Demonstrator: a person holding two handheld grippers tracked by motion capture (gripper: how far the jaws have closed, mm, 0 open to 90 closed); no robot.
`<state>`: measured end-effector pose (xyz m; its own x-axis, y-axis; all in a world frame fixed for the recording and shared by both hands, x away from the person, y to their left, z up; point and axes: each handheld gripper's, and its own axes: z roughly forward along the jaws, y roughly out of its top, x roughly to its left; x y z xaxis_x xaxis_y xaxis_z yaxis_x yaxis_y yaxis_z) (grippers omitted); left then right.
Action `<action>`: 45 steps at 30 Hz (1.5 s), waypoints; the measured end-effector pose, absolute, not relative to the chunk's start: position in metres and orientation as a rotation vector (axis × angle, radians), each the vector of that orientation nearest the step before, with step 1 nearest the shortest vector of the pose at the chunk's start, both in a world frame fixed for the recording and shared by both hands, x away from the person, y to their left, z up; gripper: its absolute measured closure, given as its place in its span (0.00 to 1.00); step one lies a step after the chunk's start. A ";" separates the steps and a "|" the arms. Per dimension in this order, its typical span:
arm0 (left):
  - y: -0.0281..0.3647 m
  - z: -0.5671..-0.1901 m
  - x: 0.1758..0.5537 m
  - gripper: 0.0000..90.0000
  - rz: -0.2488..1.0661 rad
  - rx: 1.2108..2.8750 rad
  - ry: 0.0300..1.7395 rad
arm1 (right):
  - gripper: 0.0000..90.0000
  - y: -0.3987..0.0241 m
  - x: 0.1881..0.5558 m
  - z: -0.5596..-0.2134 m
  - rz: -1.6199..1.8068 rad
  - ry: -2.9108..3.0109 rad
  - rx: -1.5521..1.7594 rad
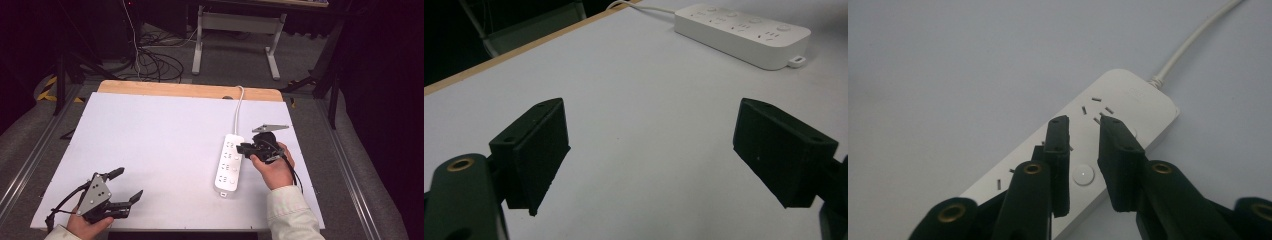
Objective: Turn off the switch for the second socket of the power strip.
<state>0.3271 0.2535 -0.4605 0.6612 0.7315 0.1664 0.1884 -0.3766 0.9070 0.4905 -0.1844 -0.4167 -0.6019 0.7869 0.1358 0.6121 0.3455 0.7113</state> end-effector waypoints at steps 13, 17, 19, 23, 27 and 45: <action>0.253 -0.460 0.327 0.17 0.703 1.906 0.721 | 1.00 -0.177 0.496 -0.426 1.009 2.388 1.376; 0.253 -0.460 0.327 0.17 0.705 1.905 0.721 | 1.00 -0.176 0.497 -0.427 0.986 2.382 1.397; 0.253 -0.461 0.327 0.17 0.704 1.906 0.723 | 1.00 -0.175 0.498 -0.427 0.978 2.375 1.409; 0.253 -0.461 0.327 0.17 0.703 1.905 0.725 | 1.00 -0.174 0.498 -0.429 0.950 2.388 1.411; 0.253 -0.460 0.327 0.17 0.708 1.906 0.722 | 1.00 -0.172 0.499 -0.431 0.927 2.400 1.403; 0.253 -0.461 0.327 0.17 0.708 1.907 0.728 | 1.00 -0.163 0.499 -0.438 0.851 2.420 1.379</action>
